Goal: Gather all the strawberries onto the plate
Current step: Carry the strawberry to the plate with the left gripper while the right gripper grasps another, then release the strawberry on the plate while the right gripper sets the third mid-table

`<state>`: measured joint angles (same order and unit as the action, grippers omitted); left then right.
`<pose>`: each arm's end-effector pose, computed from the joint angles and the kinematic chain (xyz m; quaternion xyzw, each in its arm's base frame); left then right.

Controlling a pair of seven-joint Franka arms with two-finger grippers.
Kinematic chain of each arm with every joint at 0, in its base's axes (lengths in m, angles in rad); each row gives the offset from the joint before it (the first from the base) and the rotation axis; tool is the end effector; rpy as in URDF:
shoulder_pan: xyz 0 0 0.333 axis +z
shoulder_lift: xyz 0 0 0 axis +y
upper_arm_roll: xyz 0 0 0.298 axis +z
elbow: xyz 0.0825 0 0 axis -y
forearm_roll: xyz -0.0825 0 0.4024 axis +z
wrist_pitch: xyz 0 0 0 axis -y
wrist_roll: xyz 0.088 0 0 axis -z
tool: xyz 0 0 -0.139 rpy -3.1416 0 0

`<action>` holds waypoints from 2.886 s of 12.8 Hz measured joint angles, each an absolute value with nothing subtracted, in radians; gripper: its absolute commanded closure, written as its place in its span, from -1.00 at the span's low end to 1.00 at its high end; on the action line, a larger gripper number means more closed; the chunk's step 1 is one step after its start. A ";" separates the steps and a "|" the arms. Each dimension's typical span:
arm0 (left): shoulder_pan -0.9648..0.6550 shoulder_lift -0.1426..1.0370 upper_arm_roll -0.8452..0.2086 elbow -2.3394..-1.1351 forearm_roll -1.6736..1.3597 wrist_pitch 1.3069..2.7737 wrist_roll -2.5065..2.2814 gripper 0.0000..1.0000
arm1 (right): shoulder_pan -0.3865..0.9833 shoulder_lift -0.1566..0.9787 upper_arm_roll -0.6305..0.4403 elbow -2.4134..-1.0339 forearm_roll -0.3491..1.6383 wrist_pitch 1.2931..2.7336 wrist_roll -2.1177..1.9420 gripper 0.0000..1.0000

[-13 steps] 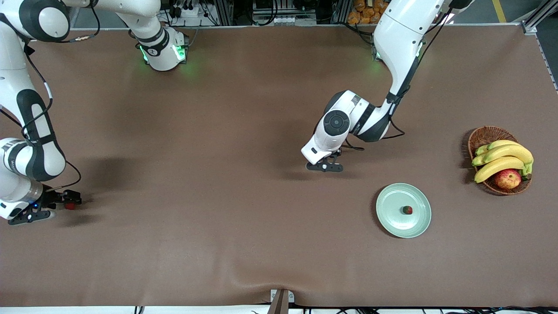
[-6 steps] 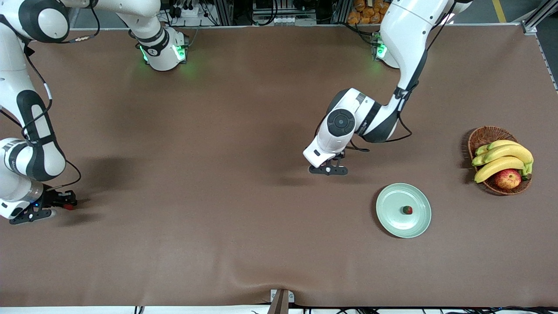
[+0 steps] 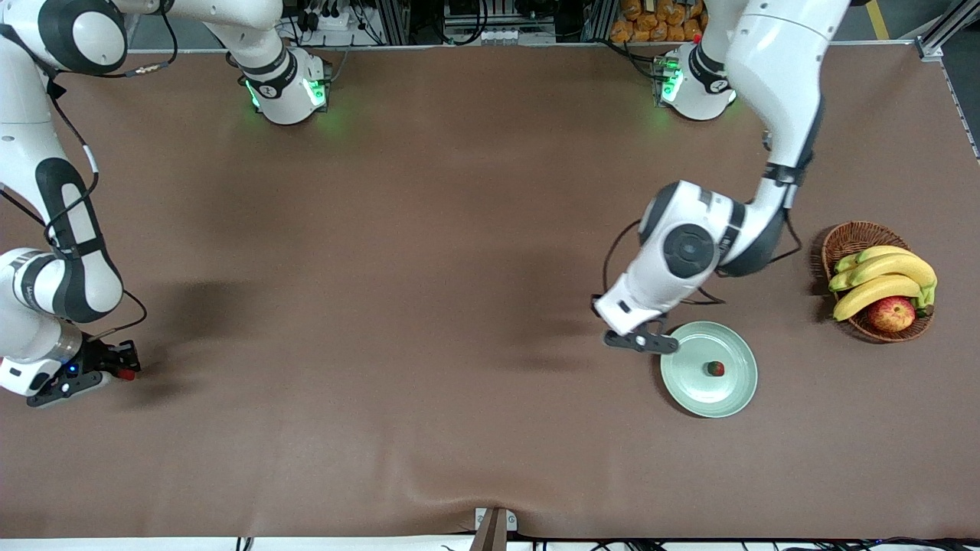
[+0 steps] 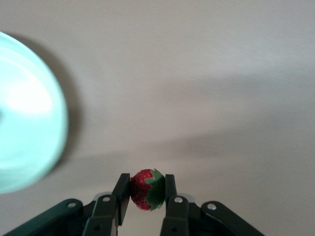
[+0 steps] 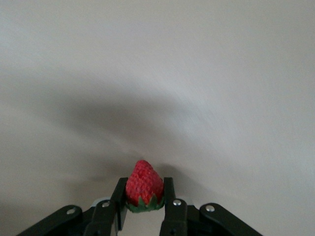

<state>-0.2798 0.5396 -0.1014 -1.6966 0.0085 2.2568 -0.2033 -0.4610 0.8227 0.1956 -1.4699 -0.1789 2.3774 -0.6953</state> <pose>0.6352 -0.2495 0.2272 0.9961 -0.0840 0.0047 0.0250 0.7005 -0.2158 0.1487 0.9695 0.2396 0.0479 0.0195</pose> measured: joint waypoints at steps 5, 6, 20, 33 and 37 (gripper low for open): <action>-0.092 0.549 -0.102 -1.693 0.090 2.259 0.028 0.69 | -0.373 0.806 0.334 -1.469 -0.179 2.366 -0.798 1.00; -0.084 0.560 -0.102 -1.687 0.109 2.270 0.028 0.69 | -0.363 0.806 0.366 -1.471 -0.179 2.359 -0.817 1.00; -0.078 0.652 -0.106 -1.649 0.139 2.368 0.027 -0.84 | 0.202 0.907 0.439 -1.455 0.006 2.702 -0.756 1.00; -0.081 0.638 -0.151 -1.625 0.139 2.367 -0.001 -0.95 | 0.429 1.031 0.302 -1.289 0.007 2.751 -0.754 -1.00; -0.086 0.616 -0.232 -1.625 0.139 2.353 -0.114 -0.99 | 0.361 1.019 0.288 -1.279 0.009 2.716 -0.756 -1.00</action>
<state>-0.0864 0.6158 -0.2322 -1.6246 0.1387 2.3526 -0.1142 0.3613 1.0186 0.2876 -1.2785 0.0094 2.7162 -0.7562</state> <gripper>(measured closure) 0.013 0.000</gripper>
